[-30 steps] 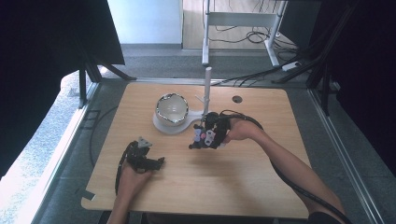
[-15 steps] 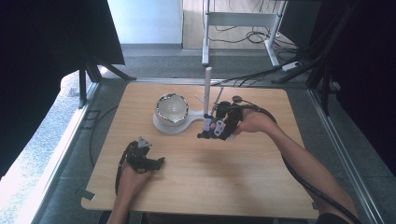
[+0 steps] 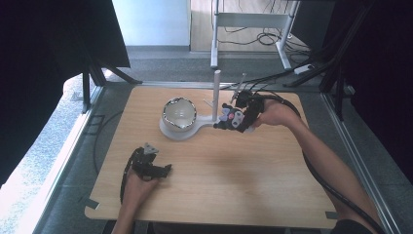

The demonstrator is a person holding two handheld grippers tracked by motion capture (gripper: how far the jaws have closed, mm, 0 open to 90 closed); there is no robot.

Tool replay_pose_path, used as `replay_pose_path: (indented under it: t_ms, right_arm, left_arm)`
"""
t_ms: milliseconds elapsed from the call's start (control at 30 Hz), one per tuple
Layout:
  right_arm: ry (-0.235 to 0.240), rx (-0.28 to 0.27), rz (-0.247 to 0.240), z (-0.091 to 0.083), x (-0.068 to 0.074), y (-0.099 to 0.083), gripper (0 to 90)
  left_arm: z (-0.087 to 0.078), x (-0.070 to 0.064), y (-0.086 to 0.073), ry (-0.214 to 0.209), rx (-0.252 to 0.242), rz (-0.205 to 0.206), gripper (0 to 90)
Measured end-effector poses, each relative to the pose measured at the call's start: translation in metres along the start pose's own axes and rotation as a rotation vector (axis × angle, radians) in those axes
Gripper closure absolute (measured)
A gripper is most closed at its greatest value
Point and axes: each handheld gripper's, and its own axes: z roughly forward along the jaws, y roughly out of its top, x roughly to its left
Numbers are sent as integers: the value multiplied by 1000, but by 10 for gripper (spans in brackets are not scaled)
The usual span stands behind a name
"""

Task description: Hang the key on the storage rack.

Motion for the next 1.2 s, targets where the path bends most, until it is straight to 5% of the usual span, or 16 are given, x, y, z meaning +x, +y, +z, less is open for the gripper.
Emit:
replay_pose_path:
  t_ms: [933,1200]
  right_arm:
    - [-105,-54,124,-60,-51,12,431]
    - [-113,-67,138,-63,-59,20,431]
  left_arm:
    - [0,0,0,-2,4,0,7]
    - [0,0,0,-3,4,0,7]
